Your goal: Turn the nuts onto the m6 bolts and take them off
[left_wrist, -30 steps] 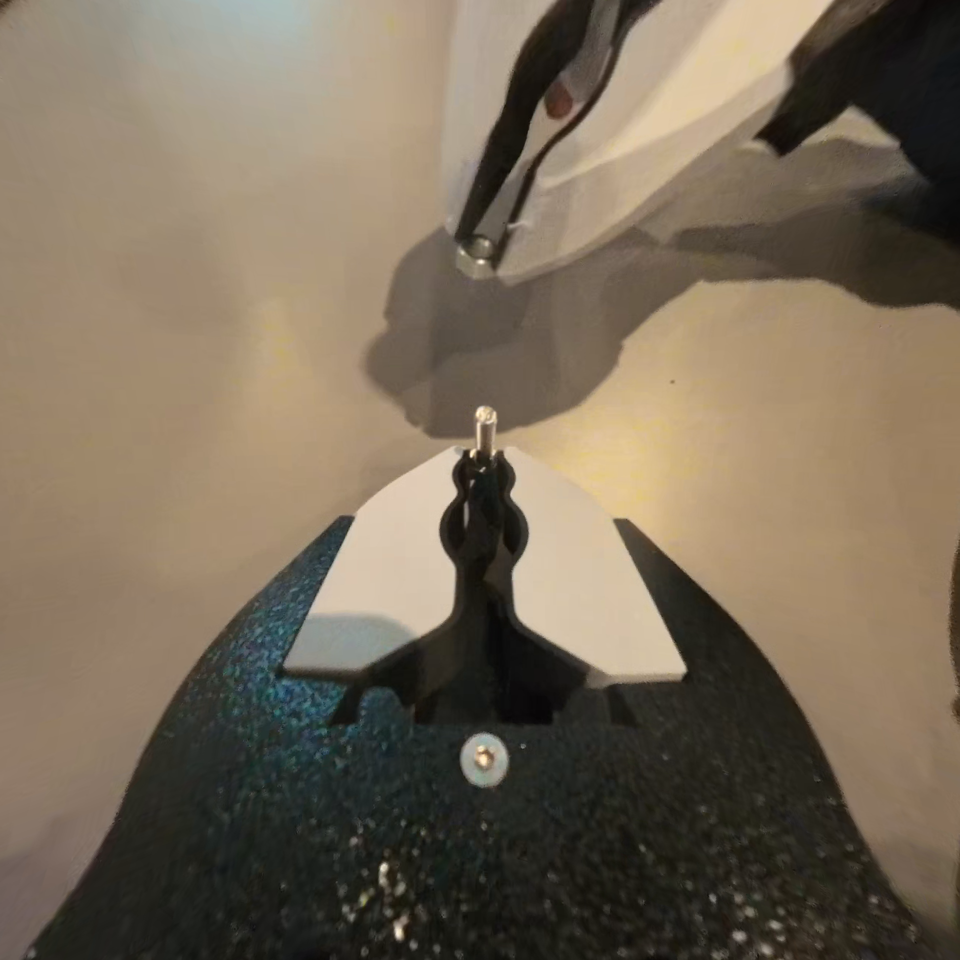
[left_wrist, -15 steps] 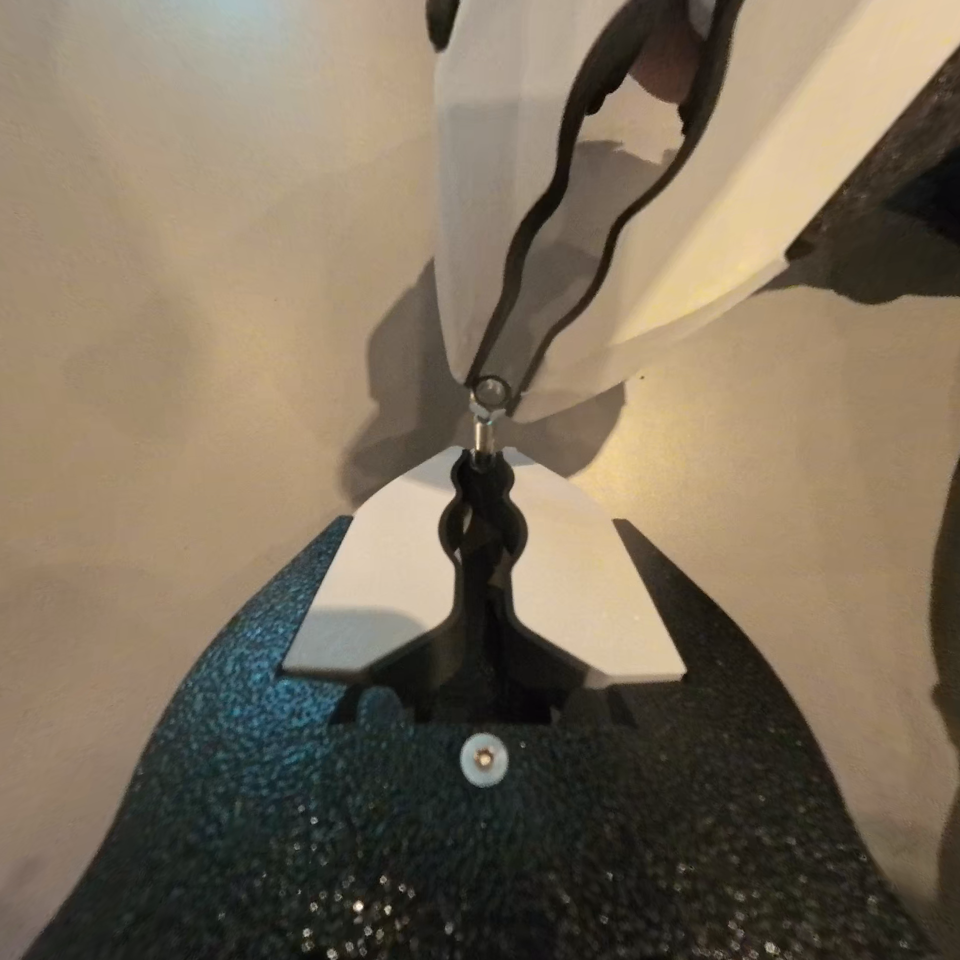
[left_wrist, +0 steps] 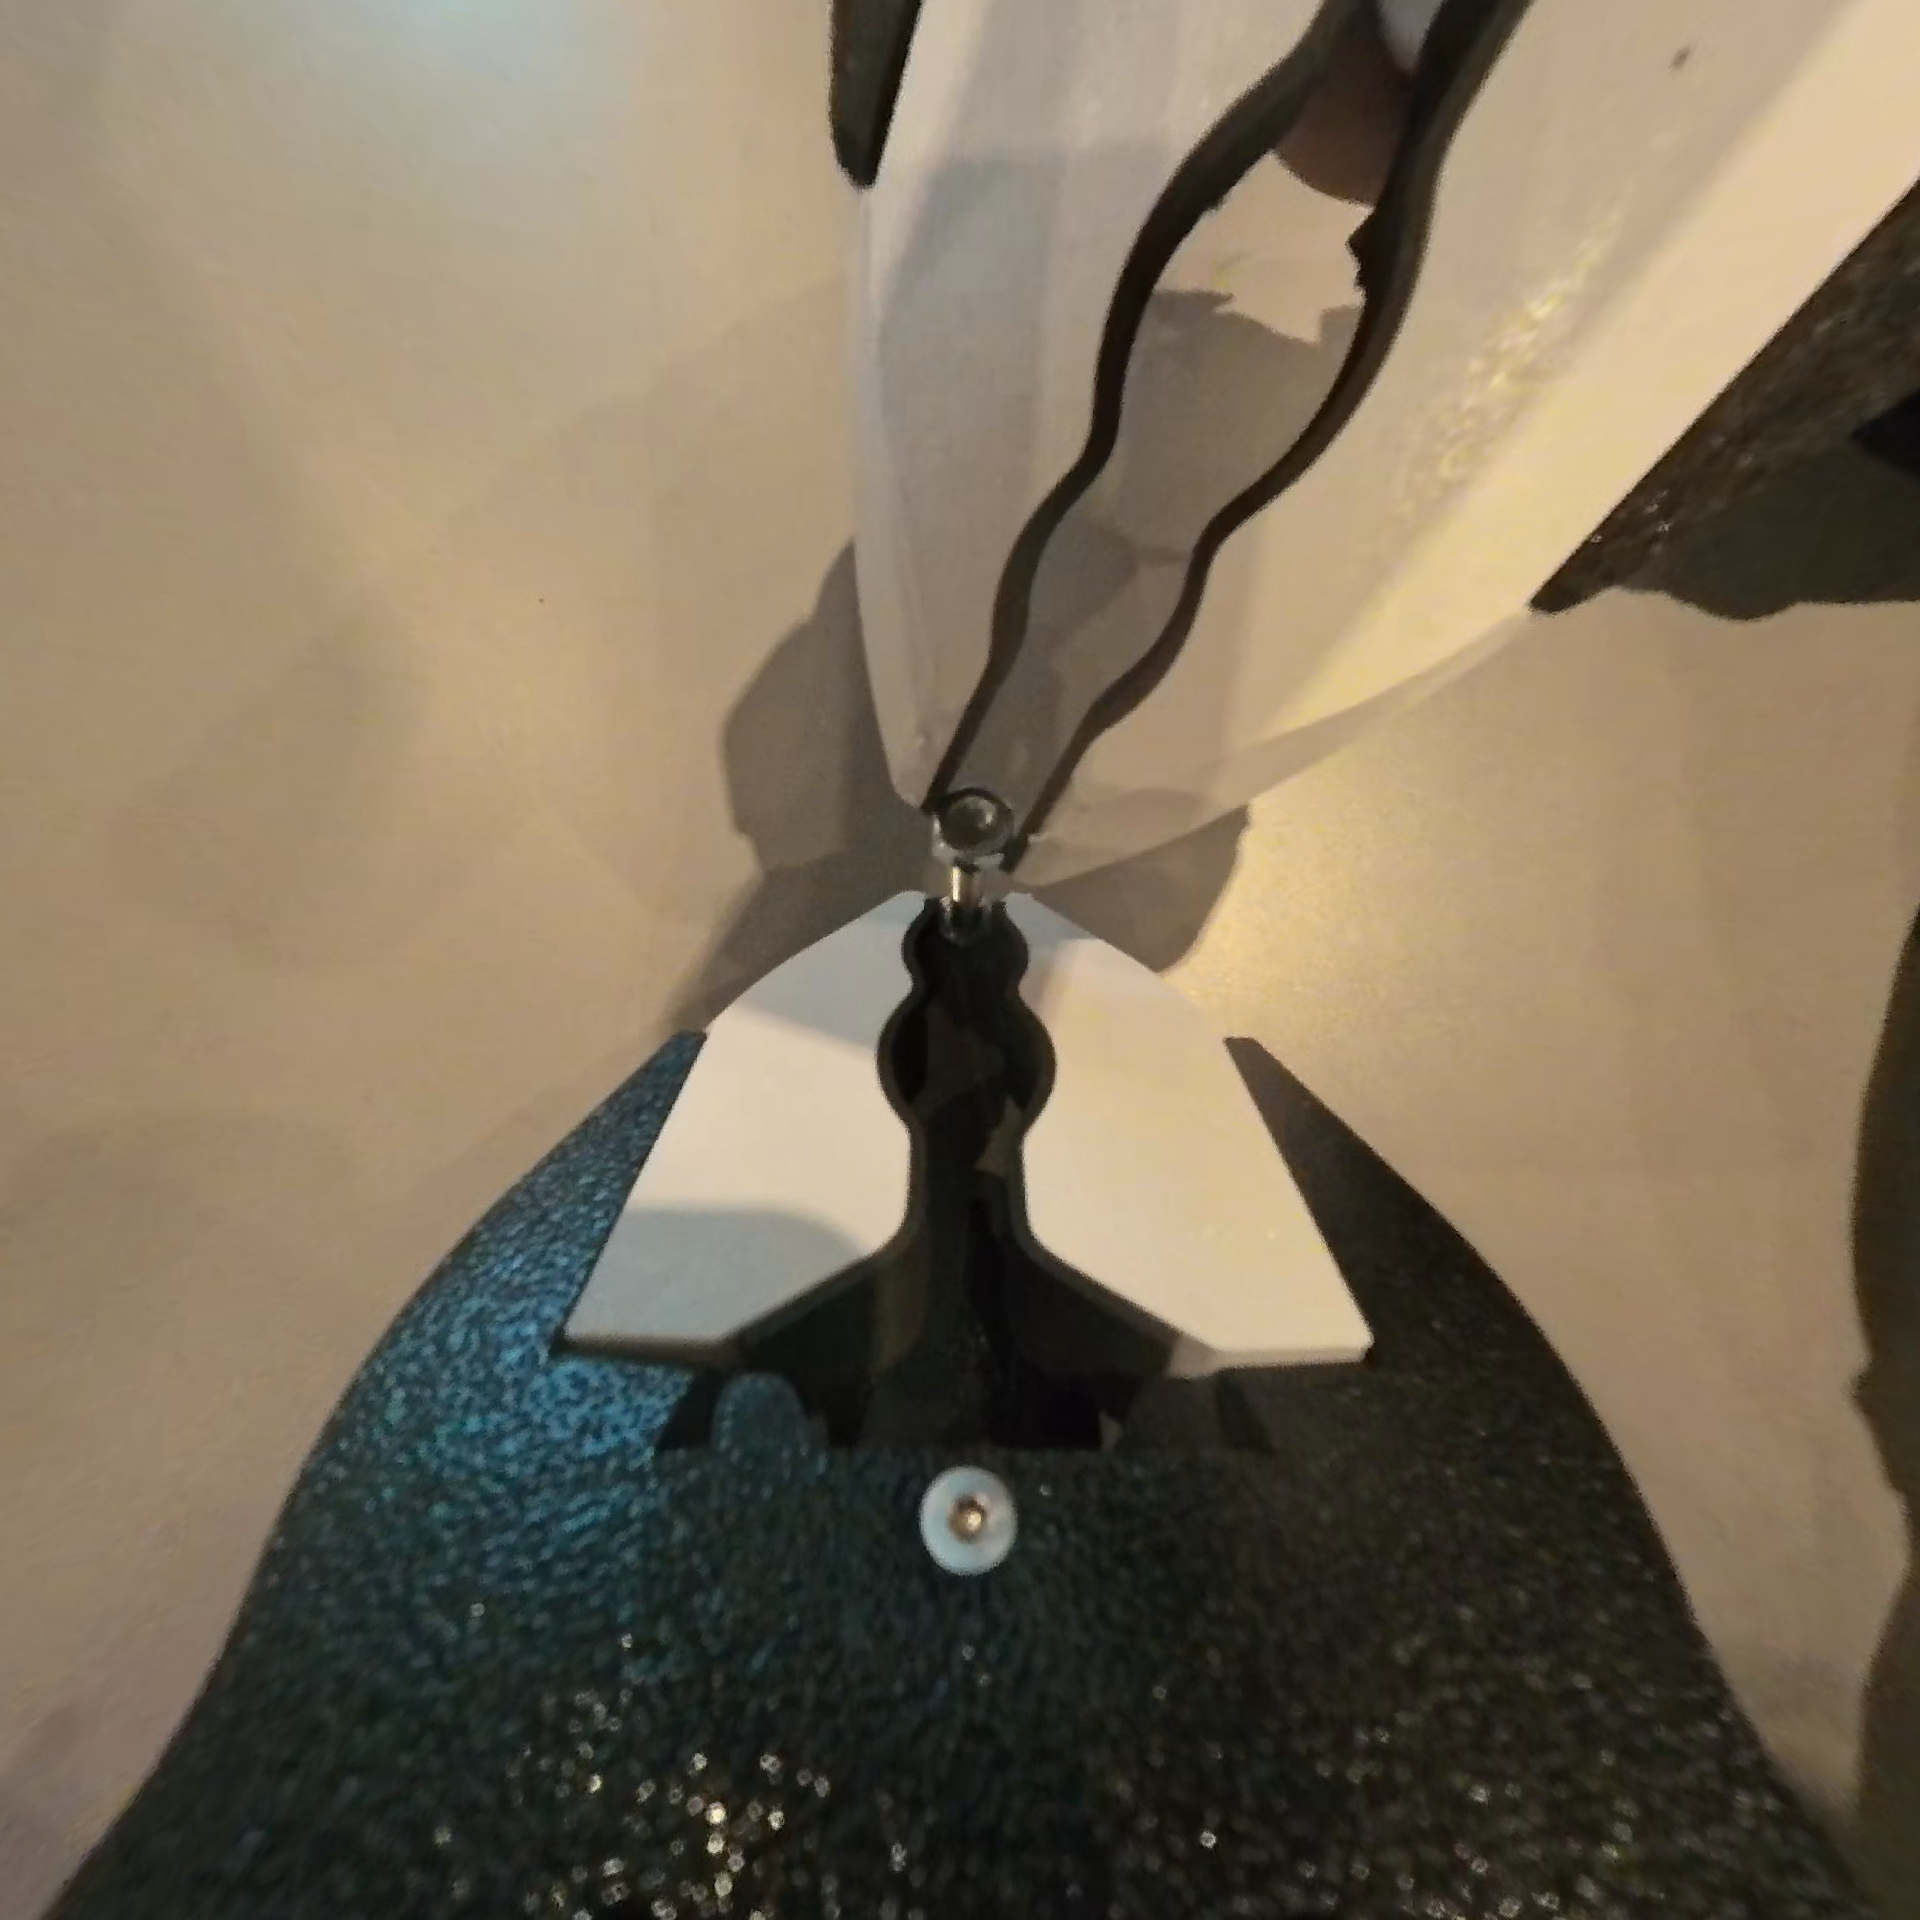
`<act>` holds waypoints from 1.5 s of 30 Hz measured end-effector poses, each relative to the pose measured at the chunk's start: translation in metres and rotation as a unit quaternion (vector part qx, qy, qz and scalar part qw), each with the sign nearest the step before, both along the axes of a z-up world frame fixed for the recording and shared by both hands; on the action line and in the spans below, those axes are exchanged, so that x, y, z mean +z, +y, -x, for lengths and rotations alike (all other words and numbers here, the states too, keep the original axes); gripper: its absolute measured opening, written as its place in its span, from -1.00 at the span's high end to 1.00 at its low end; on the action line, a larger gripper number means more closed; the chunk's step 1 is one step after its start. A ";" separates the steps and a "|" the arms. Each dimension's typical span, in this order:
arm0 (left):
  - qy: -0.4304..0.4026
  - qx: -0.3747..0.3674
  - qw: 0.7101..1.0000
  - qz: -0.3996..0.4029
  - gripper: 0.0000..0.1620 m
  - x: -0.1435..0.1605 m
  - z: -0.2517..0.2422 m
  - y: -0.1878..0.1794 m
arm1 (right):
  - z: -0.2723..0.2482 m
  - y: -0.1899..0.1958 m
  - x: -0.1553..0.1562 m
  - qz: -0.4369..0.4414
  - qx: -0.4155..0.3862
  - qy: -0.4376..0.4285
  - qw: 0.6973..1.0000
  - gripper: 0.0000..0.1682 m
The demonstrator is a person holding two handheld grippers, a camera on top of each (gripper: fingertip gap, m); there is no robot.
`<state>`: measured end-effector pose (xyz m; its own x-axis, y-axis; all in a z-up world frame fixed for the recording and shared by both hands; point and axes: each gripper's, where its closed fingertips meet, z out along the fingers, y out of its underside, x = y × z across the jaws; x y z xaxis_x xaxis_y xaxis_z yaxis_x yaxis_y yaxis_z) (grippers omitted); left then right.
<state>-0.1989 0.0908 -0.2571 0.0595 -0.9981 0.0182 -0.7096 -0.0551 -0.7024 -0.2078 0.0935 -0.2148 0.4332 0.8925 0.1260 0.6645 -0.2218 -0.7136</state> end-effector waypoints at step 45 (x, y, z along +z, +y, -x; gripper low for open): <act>-0.008 0.006 1.000 0.015 0.89 0.000 0.001 0.000 | -0.085 0.029 -0.014 -0.004 -0.165 -0.004 0.986 0.85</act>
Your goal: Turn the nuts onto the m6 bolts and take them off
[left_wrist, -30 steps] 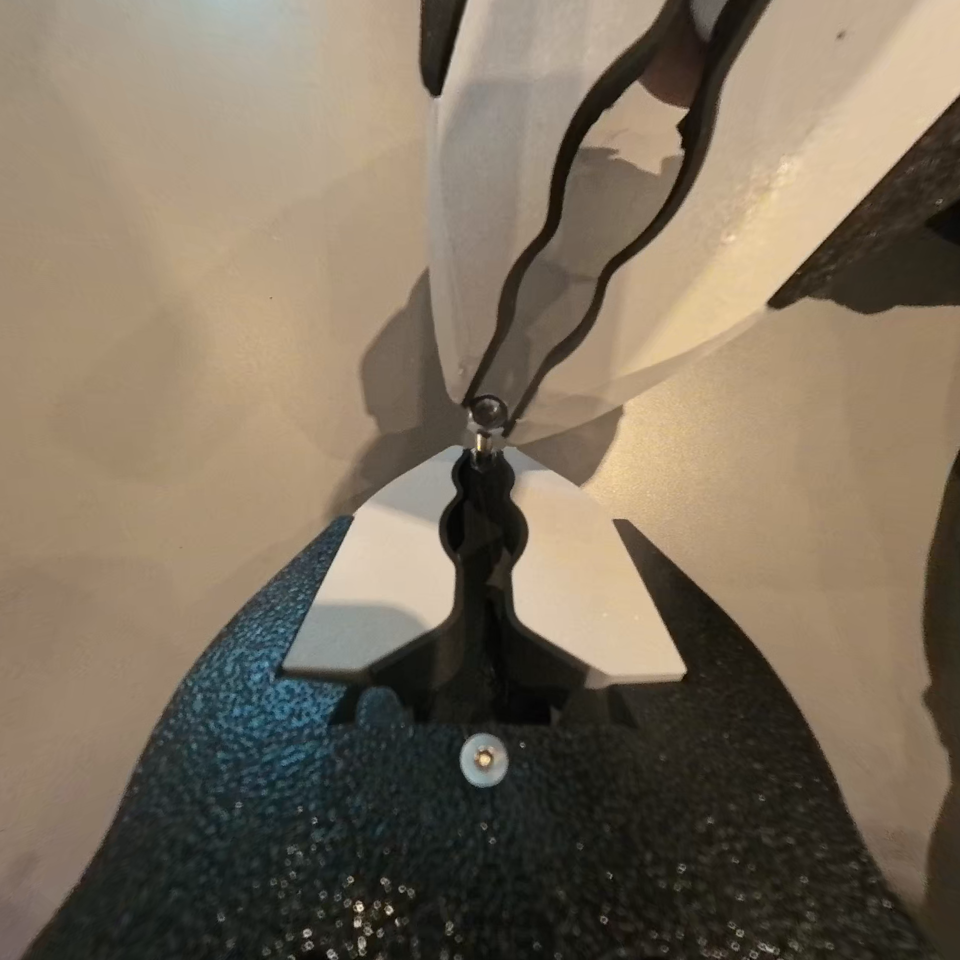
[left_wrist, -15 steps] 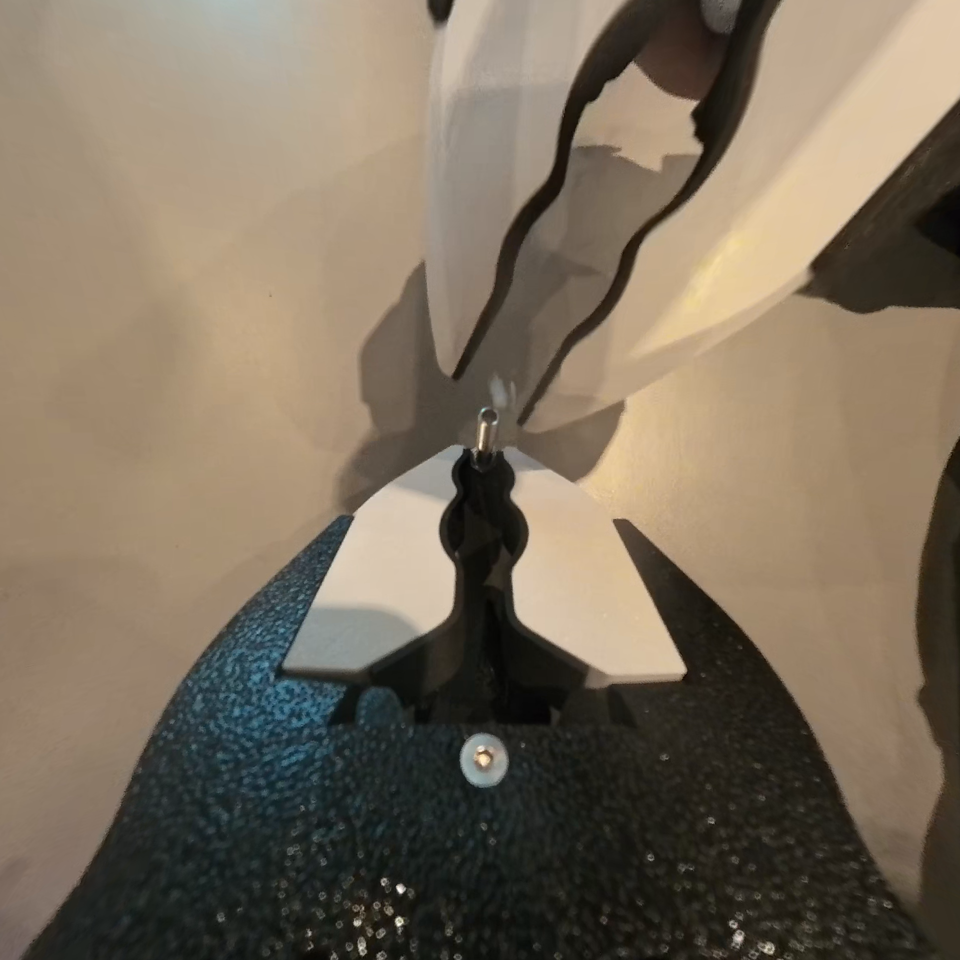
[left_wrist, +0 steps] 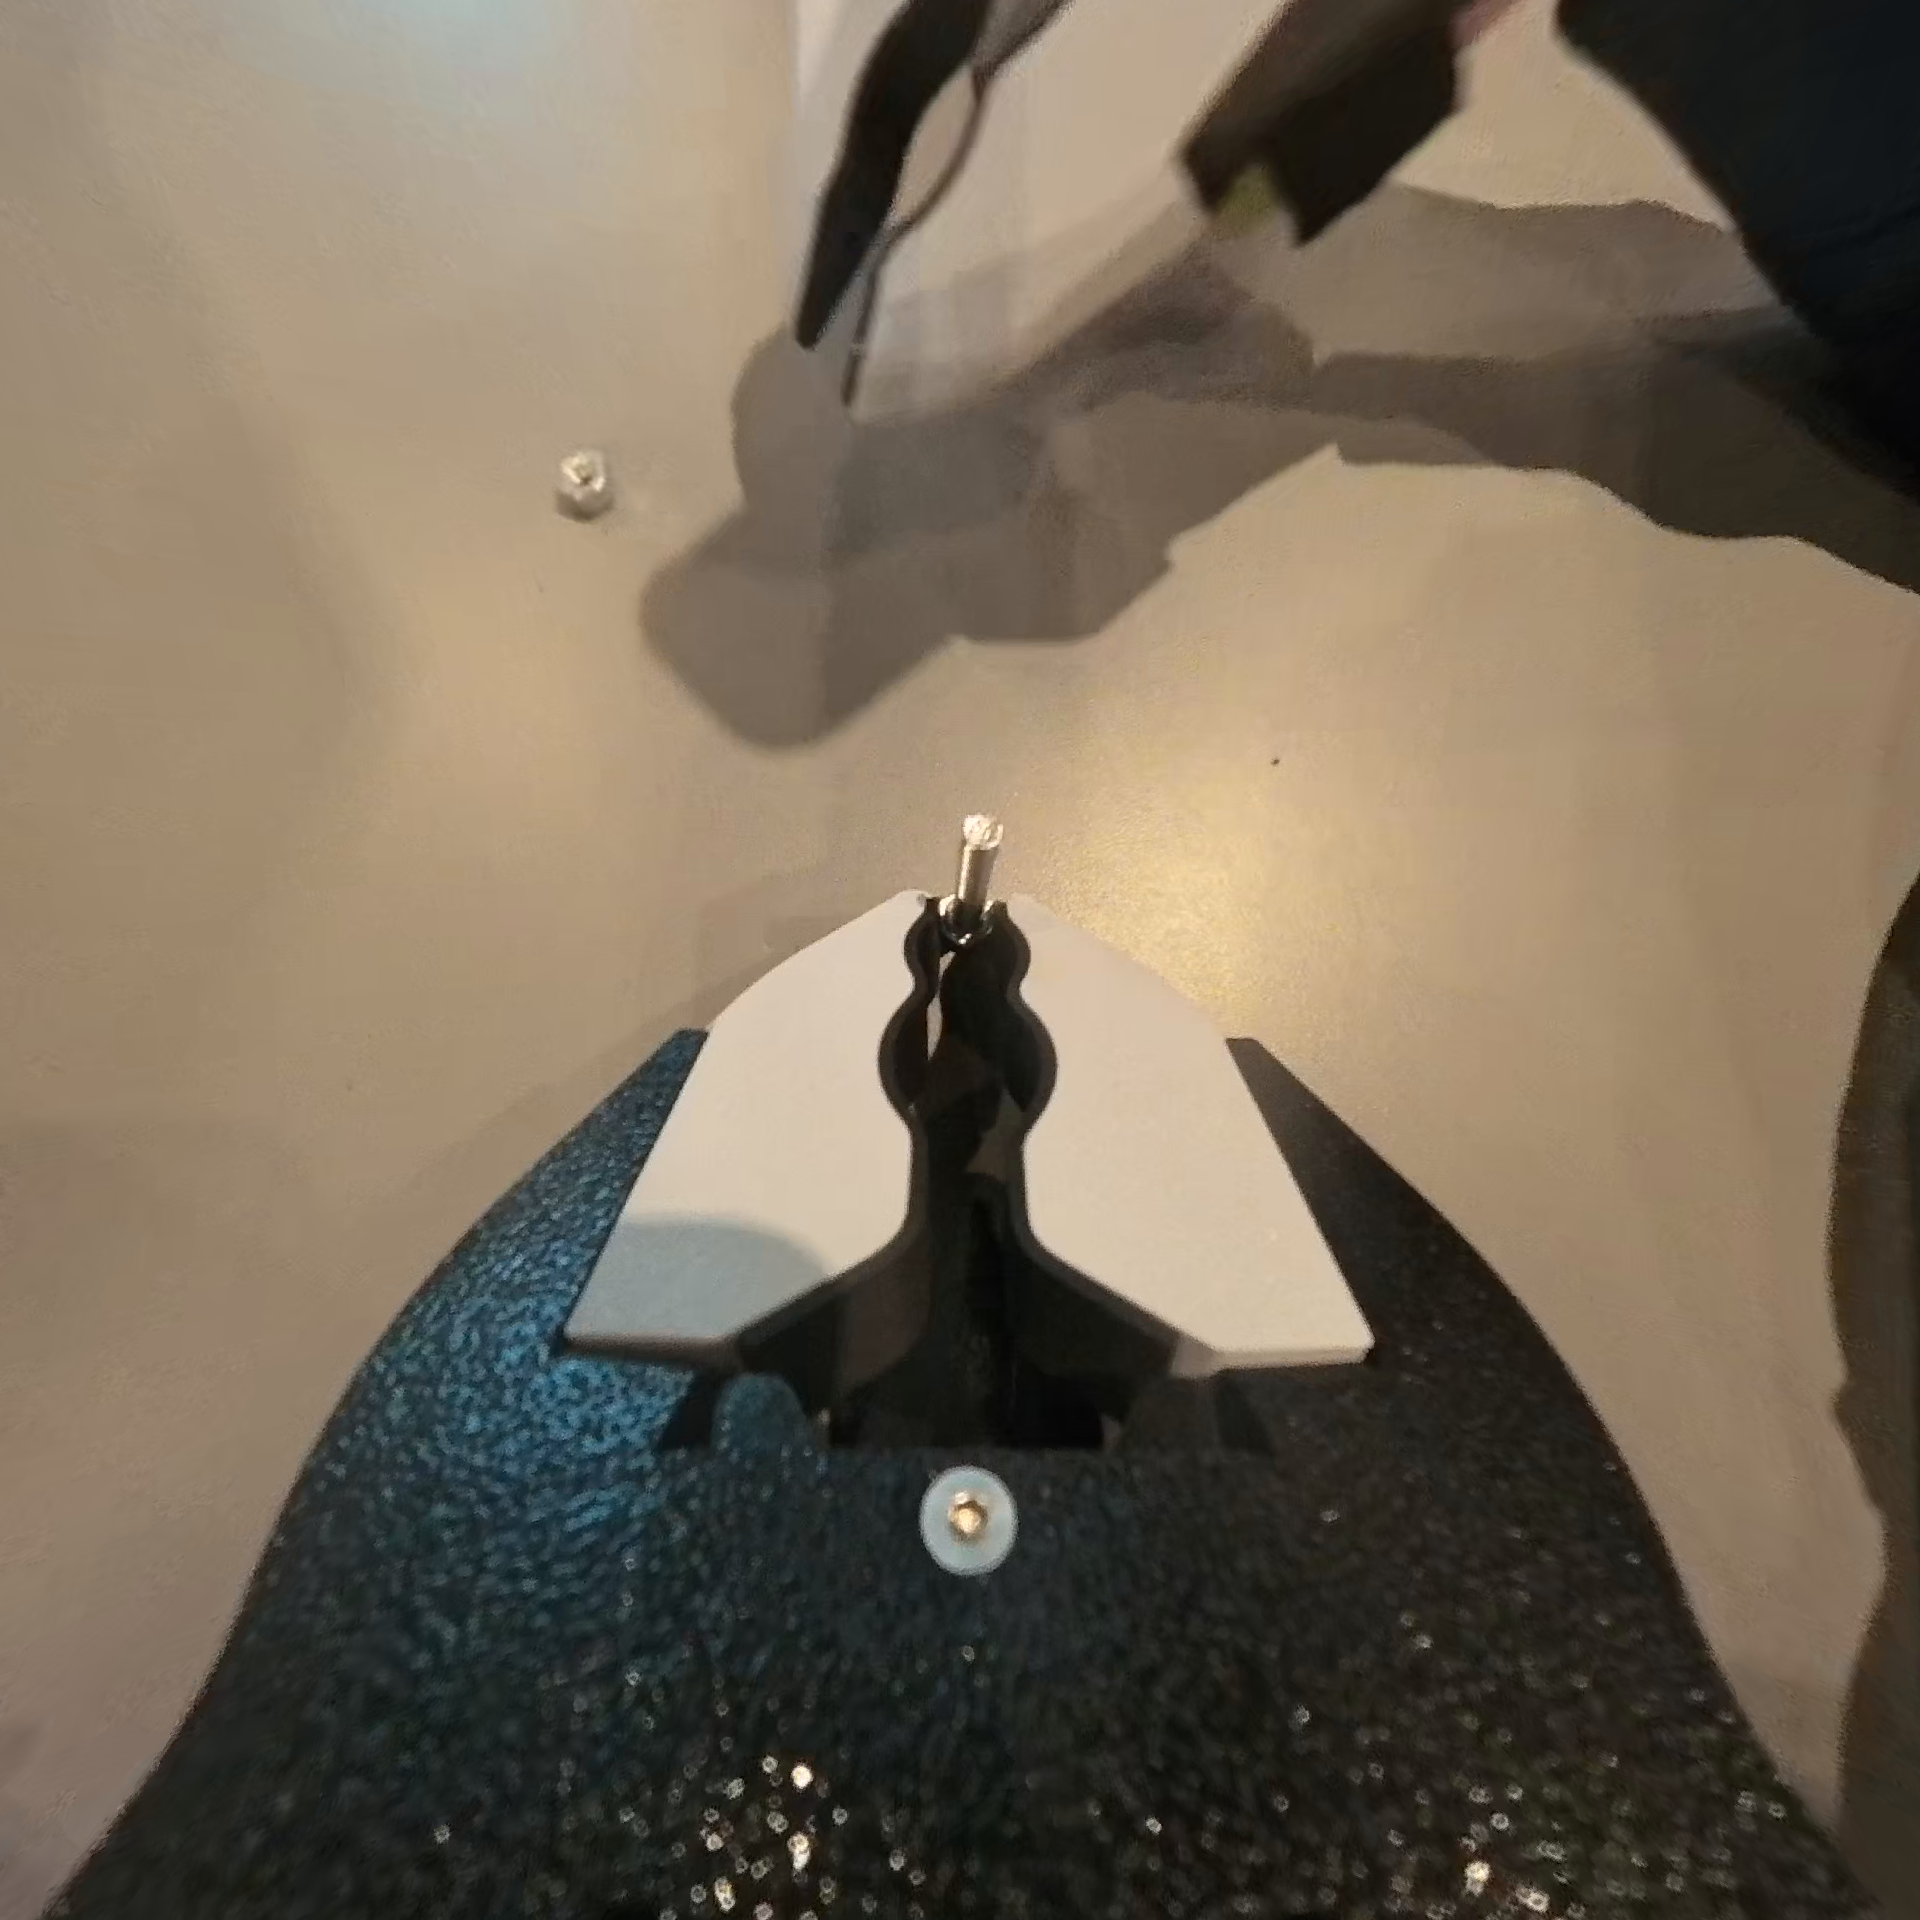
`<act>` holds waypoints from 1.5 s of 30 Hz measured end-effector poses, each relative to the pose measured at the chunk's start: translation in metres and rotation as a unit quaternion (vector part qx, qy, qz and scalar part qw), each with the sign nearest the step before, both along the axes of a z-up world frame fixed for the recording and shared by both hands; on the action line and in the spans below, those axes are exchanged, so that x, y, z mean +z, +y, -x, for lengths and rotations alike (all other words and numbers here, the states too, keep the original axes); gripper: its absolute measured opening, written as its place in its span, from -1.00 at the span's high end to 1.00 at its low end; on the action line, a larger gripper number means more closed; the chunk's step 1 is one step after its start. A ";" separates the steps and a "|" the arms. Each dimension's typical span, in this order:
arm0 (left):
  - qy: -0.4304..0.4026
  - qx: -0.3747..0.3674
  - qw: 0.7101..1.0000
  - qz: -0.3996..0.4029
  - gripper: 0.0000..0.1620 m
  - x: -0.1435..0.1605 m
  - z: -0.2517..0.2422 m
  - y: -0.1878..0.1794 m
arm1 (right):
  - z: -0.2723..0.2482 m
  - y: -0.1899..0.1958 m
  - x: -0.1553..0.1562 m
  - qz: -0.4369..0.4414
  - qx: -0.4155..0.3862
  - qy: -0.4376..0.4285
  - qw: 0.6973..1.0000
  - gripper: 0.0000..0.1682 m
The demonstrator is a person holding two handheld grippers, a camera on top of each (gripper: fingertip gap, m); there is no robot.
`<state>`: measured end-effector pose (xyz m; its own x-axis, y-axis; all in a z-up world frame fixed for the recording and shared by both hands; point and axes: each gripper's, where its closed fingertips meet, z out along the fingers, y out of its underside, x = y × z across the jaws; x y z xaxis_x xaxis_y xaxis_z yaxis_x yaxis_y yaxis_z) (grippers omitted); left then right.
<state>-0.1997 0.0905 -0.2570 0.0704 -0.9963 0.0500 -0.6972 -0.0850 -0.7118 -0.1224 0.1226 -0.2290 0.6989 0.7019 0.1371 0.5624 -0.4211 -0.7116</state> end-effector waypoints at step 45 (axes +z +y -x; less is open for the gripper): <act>-0.007 -0.002 1.000 0.008 0.89 0.000 0.000 0.000 | 0.084 -0.030 0.021 -0.015 0.191 0.102 0.976 0.88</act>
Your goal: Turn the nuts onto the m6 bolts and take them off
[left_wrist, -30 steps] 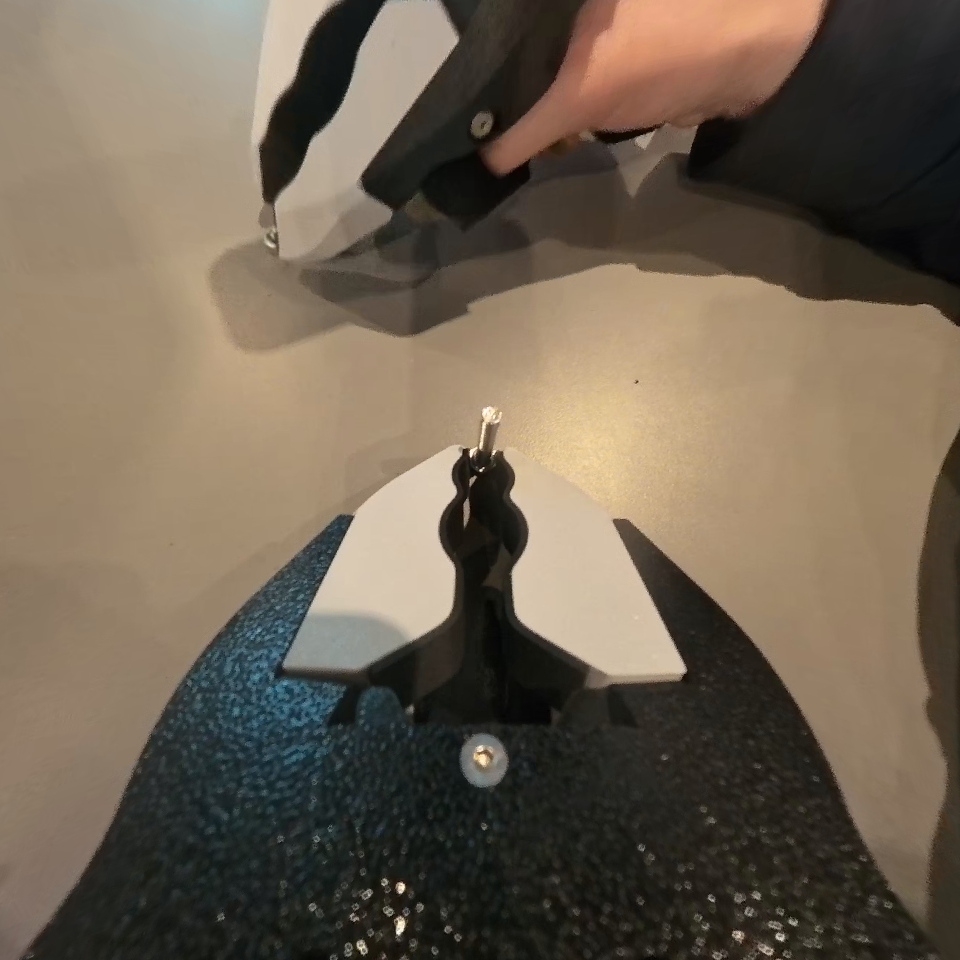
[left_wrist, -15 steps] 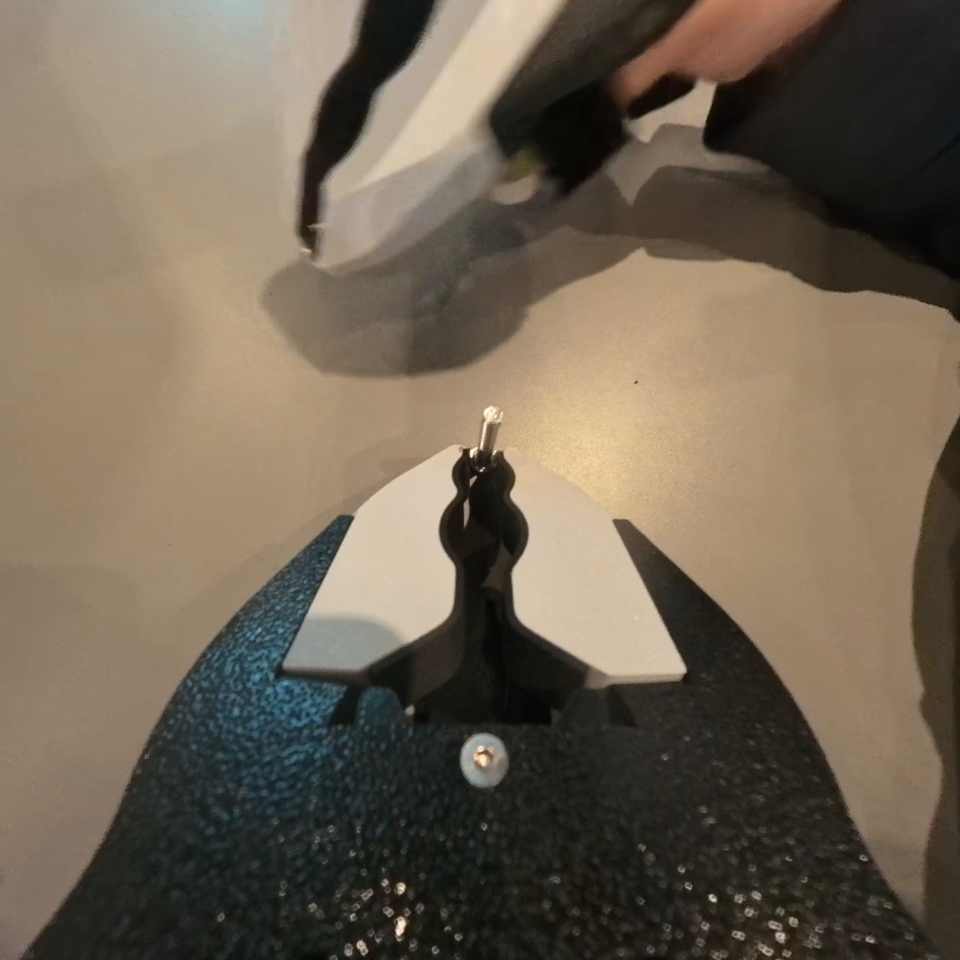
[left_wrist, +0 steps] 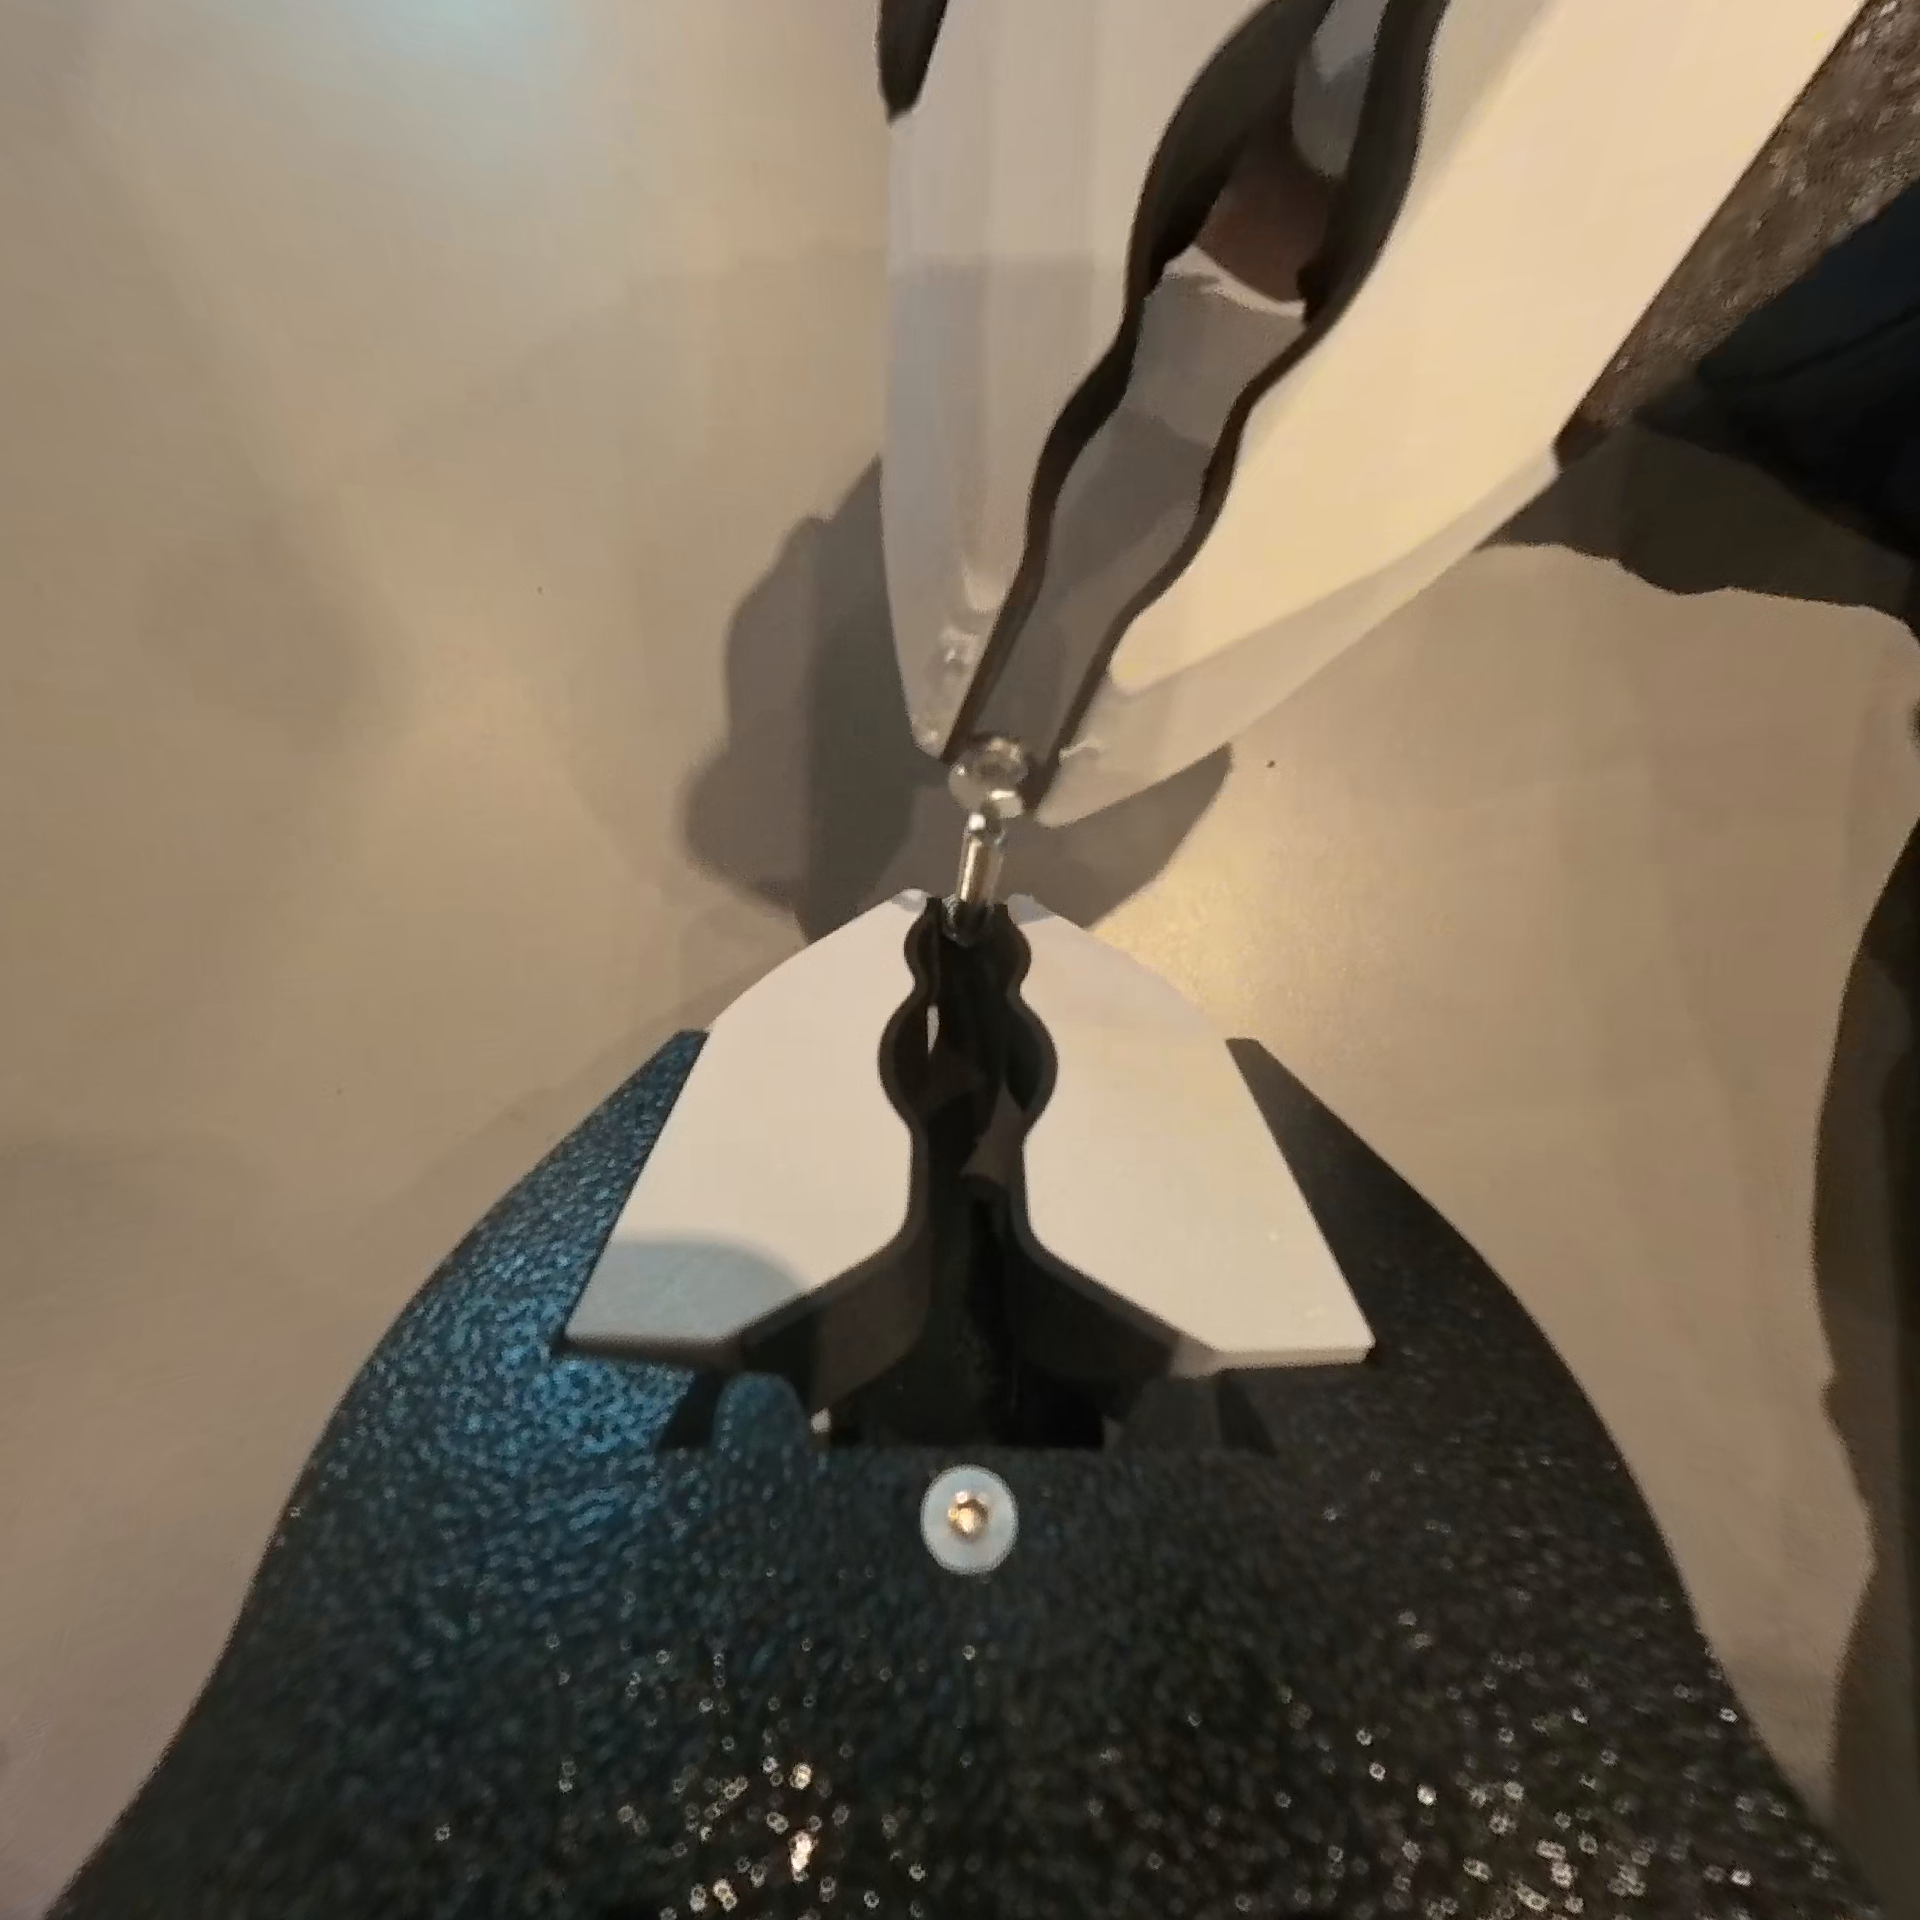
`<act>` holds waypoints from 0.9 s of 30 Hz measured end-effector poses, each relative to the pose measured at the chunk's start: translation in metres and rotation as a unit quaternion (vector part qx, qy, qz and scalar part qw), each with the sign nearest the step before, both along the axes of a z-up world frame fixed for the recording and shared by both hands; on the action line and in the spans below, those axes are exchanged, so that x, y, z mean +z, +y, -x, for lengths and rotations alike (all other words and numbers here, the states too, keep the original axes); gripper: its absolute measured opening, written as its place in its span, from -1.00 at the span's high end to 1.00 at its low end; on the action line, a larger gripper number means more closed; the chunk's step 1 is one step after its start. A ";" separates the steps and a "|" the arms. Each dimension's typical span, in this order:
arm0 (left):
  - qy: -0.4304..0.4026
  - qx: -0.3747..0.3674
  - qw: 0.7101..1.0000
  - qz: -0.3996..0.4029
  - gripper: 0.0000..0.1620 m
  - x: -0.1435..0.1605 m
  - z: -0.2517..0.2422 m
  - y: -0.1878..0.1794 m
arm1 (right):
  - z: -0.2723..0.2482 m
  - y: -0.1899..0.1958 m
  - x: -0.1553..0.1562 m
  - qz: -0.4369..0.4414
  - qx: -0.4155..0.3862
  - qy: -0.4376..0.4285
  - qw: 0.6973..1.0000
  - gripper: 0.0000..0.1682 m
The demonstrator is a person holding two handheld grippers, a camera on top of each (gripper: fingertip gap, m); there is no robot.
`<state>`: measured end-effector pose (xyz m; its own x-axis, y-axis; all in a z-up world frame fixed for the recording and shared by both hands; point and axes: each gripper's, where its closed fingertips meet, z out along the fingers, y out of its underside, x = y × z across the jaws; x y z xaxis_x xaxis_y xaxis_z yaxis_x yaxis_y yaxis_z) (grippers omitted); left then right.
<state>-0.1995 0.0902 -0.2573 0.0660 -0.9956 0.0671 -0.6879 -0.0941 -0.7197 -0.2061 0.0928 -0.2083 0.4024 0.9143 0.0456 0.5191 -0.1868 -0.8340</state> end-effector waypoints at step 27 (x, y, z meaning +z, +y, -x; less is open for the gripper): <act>0.003 0.000 1.000 -0.004 0.88 0.000 0.000 0.000 | 0.003 0.000 -0.007 -0.010 -0.010 -0.064 0.998 0.88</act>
